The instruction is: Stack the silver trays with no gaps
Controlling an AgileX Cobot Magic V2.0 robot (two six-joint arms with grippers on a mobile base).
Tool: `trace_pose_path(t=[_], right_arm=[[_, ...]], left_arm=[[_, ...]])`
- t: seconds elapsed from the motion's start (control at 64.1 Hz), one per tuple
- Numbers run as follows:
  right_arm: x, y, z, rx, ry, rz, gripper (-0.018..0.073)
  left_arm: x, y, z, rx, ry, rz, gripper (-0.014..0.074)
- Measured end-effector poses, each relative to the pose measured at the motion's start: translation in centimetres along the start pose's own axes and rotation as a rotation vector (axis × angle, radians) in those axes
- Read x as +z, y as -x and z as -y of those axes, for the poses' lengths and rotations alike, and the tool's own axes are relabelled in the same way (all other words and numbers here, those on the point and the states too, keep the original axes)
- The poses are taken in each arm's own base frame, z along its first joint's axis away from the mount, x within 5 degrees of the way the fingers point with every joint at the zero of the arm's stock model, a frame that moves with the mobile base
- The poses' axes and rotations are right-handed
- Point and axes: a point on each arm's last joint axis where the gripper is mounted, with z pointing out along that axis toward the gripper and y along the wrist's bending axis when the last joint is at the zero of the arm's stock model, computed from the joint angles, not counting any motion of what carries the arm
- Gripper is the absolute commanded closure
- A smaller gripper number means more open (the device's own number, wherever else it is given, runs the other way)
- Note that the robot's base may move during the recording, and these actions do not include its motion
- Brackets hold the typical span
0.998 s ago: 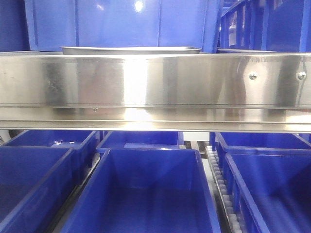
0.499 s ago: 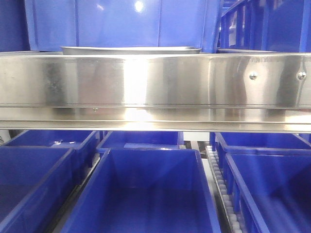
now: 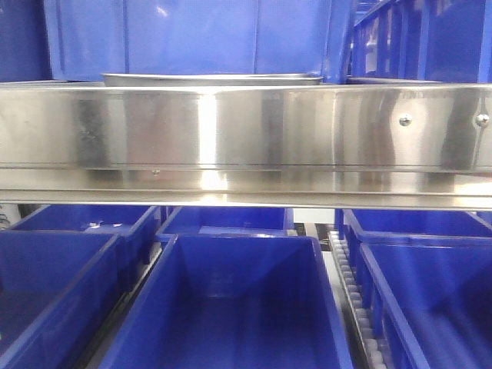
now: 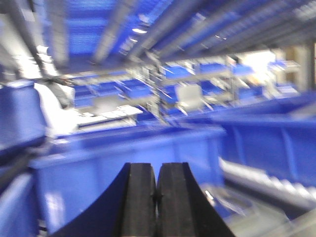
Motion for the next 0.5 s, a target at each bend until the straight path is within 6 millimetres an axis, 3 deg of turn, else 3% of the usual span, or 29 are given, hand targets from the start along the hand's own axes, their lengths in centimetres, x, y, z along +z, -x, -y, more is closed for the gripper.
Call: trace_pose_path(t=[0.156, 0.296, 0.499], right_arm=[[0.0, 0.0, 0.0, 0.000, 0.000, 0.000, 0.0638], [0.0, 0.0, 0.0, 0.000, 0.000, 0.000, 0.0638], [0.0, 0.0, 0.0, 0.000, 0.000, 0.000, 0.0638]], left_arm=[[0.0, -3.3, 0.8, -0.056, 0.001, -0.082, 0.0608], [-0.7, -5.6, 0.9, -0.133, 0.099, -0.057, 0.0608], [-2.2, -10.7, 0.8, -0.189, 0.299, -0.088, 0.0608]])
